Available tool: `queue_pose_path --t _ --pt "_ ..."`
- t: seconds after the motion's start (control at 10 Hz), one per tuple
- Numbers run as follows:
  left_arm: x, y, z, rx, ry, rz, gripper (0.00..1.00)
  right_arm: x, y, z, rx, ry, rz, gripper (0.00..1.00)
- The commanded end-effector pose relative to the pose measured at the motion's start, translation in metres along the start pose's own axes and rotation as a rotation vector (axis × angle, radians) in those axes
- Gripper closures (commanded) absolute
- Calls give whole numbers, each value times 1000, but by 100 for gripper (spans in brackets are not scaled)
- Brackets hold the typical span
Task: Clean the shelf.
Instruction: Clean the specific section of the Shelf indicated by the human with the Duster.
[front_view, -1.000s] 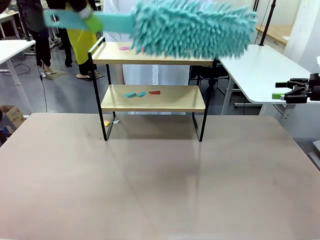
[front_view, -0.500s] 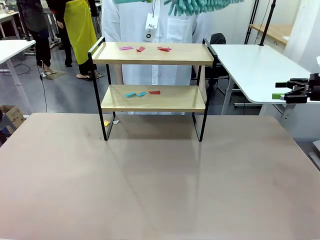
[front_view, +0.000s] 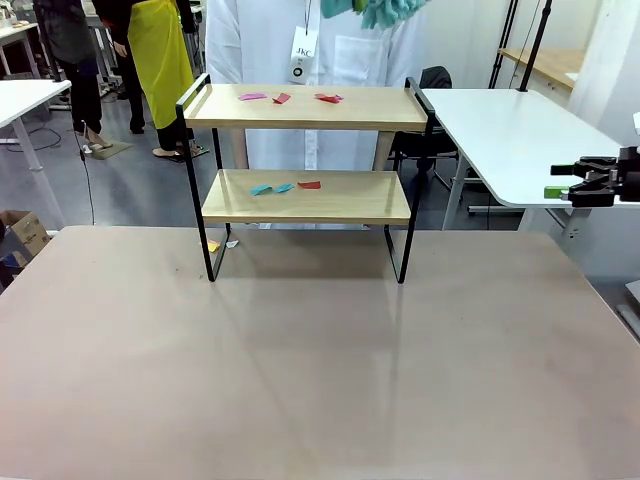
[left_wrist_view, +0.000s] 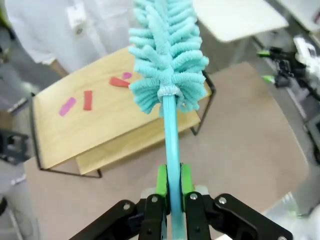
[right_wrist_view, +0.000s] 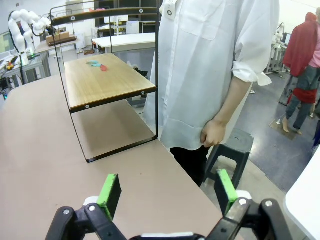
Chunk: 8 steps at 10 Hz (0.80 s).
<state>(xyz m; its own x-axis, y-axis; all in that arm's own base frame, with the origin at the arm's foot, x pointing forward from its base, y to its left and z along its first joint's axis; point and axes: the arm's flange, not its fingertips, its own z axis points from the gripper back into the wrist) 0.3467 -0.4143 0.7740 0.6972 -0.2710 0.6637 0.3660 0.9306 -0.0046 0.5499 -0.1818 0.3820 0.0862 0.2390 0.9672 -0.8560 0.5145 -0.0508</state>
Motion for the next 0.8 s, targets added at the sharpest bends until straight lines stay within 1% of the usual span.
queue_pose_path --t 0.0,0.1,0.2,0.3,0.5,0.6,0.7 --pt "31 -33 -18 86 12 65 87 4 0 0 -1 8 -1 0" --pt "36 -37 -32 73 29 91 87 4 0 0 -1 8 -1 0" --pt "39 -38 -47 46 81 98 87 4 0 0 -1 8 -1 0" --pt "10 -17 -30 72 6 68 87 4 0 0 -1 8 -1 0" --pt "10 -17 -30 72 6 68 87 4 0 0 -1 8 -1 0" --pt "15 -28 -50 65 48 79 87 4 0 0 -1 8 -1 0" --pt "6 -42 -62 101 41 125 87 4 0 0 -1 8 -1 0"
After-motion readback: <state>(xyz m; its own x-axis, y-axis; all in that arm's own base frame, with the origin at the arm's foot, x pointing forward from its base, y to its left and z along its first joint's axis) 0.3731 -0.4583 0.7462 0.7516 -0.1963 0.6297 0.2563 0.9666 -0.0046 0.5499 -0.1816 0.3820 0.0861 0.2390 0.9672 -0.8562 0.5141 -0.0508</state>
